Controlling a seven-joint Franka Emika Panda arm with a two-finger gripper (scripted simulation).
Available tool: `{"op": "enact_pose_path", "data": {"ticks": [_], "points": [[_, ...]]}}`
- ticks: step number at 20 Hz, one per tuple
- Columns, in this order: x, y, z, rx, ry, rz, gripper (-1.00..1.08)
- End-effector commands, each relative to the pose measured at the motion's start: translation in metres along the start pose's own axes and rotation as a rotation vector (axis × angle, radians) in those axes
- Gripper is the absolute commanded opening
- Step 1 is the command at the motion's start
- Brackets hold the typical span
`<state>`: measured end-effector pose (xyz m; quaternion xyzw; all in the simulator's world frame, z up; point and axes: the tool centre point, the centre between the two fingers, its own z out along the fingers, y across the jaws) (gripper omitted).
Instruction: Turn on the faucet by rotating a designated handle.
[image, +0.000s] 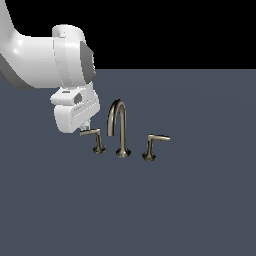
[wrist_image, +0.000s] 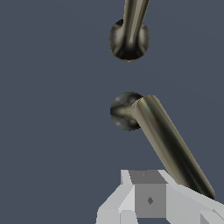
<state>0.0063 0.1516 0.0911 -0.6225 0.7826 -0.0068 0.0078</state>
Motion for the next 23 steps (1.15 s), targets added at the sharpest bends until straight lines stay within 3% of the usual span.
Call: {"op": "enact_pose_path", "data": {"ticks": [1, 7, 9, 23], "points": [[0.002, 0.015, 0.0, -0.016, 0.005, -0.004, -1.0], [0.004, 0.035, 0.0, -0.02, 0.004, -0.006, -1.0], [0.005, 0.026, 0.0, -0.007, 0.007, -0.003, -1.0], [0.042, 0.056, -0.001, -0.02, 0.004, -0.006, -1.0]]}}
